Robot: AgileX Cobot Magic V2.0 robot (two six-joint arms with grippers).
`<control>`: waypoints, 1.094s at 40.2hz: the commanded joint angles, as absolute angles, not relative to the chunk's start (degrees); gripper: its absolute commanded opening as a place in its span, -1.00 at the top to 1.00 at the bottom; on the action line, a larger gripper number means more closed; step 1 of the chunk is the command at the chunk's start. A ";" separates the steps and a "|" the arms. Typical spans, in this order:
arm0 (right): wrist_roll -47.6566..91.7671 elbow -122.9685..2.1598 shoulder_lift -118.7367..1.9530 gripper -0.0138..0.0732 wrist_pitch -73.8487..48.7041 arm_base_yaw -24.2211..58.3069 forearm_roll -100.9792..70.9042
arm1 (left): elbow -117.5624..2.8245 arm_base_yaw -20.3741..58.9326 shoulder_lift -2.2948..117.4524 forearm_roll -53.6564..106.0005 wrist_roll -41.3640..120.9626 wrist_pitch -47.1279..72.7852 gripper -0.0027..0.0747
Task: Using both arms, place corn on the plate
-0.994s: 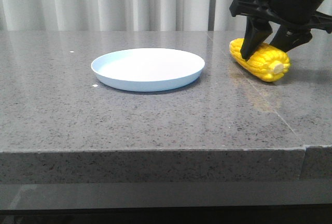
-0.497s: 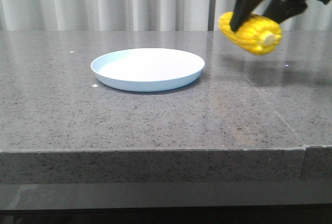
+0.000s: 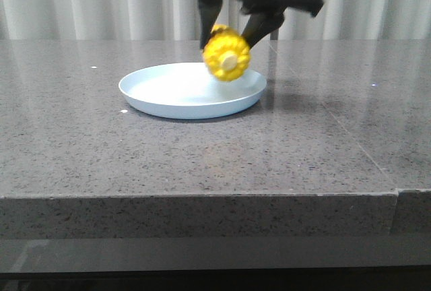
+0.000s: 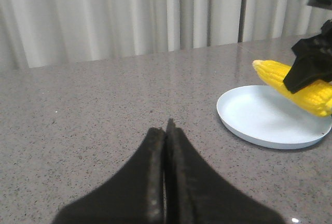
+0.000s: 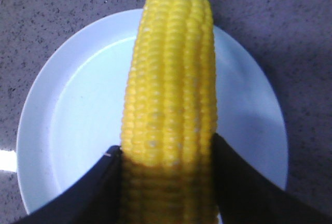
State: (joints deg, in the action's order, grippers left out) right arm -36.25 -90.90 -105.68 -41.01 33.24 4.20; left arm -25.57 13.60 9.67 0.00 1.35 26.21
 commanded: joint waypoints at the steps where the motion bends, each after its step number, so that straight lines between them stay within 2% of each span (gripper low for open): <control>1: -38.56 -93.72 -104.79 0.21 -36.53 33.30 5.83 | -26.99 14.03 10.29 0.00 1.39 22.16 0.98; 7: -38.56 -93.72 -106.01 0.16 -36.32 33.30 4.58 | -26.99 14.03 10.29 0.00 1.39 22.16 0.98; 9: -38.56 -93.72 -106.03 0.05 -36.61 33.30 3.86 | -26.99 14.03 10.29 0.00 1.39 22.16 0.98; 16: -38.56 -93.72 -106.03 -0.53 -37.63 33.30 3.40 | -26.99 14.03 10.29 0.00 1.39 22.16 0.98; 20: -38.56 -93.72 -105.47 -0.75 -38.54 33.30 3.40 | -26.99 14.03 10.29 0.00 1.39 22.16 0.98; 28: -38.35 -93.72 -99.25 -0.78 -37.62 33.09 6.10 | -26.99 14.03 10.29 0.00 1.39 22.16 0.98; 30: -37.56 -93.72 -97.39 -0.75 -37.61 32.70 6.71 | -26.99 14.03 10.29 0.00 1.39 22.16 0.98; 33: -37.02 -93.72 -95.06 -0.56 -38.09 31.75 6.71 | -26.99 14.03 10.29 0.00 1.39 22.16 0.98; 41: -36.90 -93.72 -90.58 0.29 -40.00 28.44 8.31 | -26.99 14.03 10.29 0.00 1.39 22.16 0.98; 44: -36.90 -93.72 -89.58 0.53 -41.94 27.24 10.58 | -26.99 14.03 10.29 0.00 1.39 22.16 0.98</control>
State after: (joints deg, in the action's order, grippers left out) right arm -37.72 -91.75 -93.36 -42.91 28.55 7.40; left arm -25.57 13.60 9.67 0.00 1.35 26.21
